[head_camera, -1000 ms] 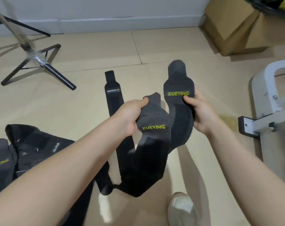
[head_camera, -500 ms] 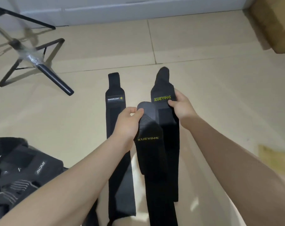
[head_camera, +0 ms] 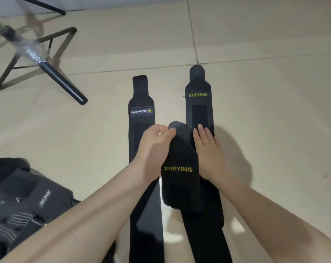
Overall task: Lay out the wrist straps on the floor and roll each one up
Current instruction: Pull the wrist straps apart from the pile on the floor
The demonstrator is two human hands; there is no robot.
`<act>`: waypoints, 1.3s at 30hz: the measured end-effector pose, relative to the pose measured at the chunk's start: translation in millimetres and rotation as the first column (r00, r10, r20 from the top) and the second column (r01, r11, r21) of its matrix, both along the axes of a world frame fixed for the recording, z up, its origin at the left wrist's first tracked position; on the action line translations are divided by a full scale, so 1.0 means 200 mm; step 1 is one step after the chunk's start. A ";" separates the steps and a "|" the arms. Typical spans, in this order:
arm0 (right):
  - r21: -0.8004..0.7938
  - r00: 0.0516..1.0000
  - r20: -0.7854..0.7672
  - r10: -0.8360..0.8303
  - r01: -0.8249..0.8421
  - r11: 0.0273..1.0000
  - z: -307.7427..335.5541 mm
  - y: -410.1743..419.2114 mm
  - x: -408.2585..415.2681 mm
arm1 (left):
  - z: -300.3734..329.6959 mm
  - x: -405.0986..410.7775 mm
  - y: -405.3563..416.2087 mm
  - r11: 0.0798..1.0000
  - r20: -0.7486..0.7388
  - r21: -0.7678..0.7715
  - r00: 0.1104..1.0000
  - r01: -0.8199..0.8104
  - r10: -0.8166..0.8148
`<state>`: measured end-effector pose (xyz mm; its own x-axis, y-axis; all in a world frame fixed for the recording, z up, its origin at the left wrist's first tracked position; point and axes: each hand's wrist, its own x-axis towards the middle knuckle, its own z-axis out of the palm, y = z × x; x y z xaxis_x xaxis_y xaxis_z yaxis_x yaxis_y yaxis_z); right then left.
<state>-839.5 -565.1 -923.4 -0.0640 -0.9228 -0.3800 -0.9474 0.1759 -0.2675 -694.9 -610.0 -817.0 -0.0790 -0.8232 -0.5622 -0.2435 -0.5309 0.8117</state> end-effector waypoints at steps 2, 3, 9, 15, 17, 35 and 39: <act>-0.023 0.999 -0.041 0.021 -0.022 0.999 -0.05 -0.03 0.00 | 0.00 0.00 0.00 1.000 -0.029 0.021 1.000 -0.007 0.007; -0.042 0.998 -0.048 0.029 -0.031 0.999 -0.06 -0.07 0.00 | 0.01 0.00 -0.01 1.000 -0.039 0.030 0.999 -0.008 0.009; -0.020 0.938 0.305 -0.167 0.182 0.983 0.10 -0.27 -0.03 | 0.03 -0.03 -0.04 0.996 0.026 0.067 0.998 -0.057 0.055; 0.494 0.222 0.803 -0.553 0.269 0.827 0.55 0.13 0.00 | 0.05 -0.04 0.08 0.996 -0.022 0.091 1.000 -0.016 0.018; 0.334 0.485 0.748 -0.452 0.313 0.889 0.56 0.23 0.01 | 0.07 -0.05 0.14 0.997 -0.091 0.070 0.996 0.026 -0.020; 0.150 0.061 0.963 -0.263 0.691 0.707 0.87 0.50 -0.12 | 0.25 0.10 0.74 0.370 -0.551 0.564 0.670 0.738 -0.498; 0.138 0.169 0.909 -0.381 0.740 0.659 0.77 0.46 -0.12 | 0.18 0.13 0.85 0.308 -0.695 0.542 0.623 0.782 -0.359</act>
